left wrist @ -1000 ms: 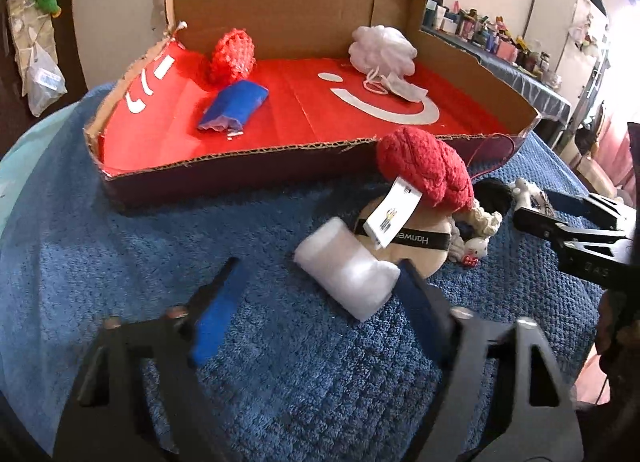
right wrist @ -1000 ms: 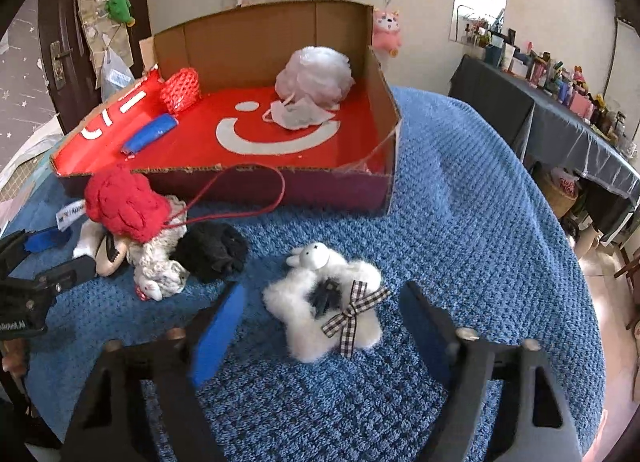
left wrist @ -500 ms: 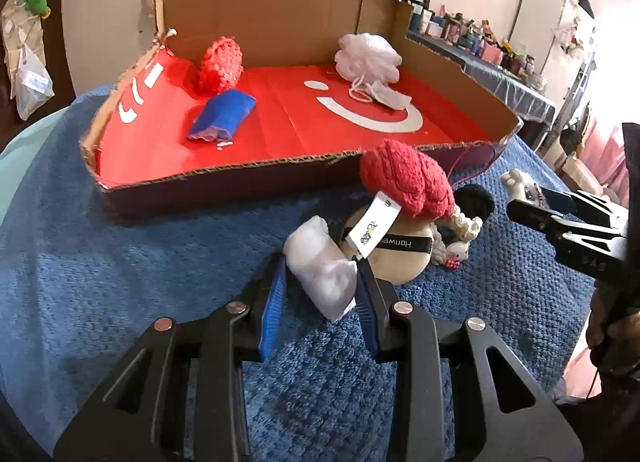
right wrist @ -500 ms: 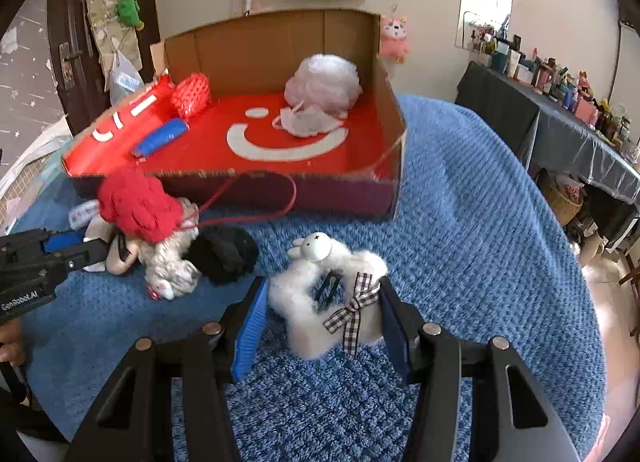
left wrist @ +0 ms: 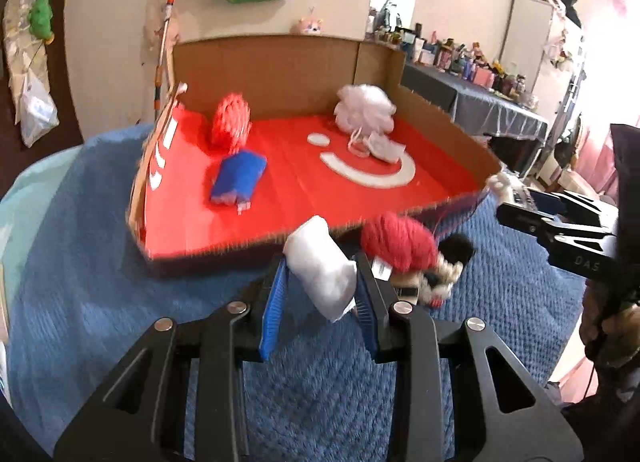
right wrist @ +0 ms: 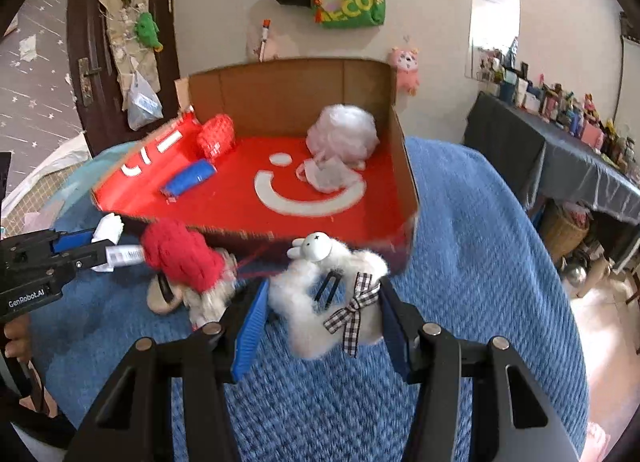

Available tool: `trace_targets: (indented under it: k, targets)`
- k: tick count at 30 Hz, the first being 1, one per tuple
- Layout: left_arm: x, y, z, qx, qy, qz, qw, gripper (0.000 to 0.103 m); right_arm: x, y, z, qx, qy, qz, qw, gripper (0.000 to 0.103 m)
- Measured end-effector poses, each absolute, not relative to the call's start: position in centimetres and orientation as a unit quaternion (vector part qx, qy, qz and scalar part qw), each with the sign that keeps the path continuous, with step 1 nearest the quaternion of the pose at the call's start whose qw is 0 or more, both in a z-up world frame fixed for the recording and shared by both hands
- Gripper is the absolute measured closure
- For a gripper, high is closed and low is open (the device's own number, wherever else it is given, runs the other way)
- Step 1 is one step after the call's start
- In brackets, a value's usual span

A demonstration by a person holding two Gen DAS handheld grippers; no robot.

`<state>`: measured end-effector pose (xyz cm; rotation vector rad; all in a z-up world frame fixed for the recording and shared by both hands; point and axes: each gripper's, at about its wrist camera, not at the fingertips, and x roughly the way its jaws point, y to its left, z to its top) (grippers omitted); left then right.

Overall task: Organize soft objects
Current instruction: 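Carry the white cloth with the left tool while the right tool carries the sheep into the box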

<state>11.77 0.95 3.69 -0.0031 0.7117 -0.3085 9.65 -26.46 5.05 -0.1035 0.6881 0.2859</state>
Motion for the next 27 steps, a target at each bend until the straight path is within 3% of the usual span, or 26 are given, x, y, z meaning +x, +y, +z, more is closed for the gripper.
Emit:
trace_targets:
  k: [12,27]
  targets:
    - [17.1,-0.5,7.0,0.04,0.337,-0.179,0.923,0.072,17.0,-24.0,6.8,-0.076,0.362,0.181,0.911,0.047]
    - [22.9,-1.9,4.4,0.07,0.399,-0.185,0.895,0.072,22.5,-21.0,5.1,-0.138,0.429,0.183,0.874,0.047]
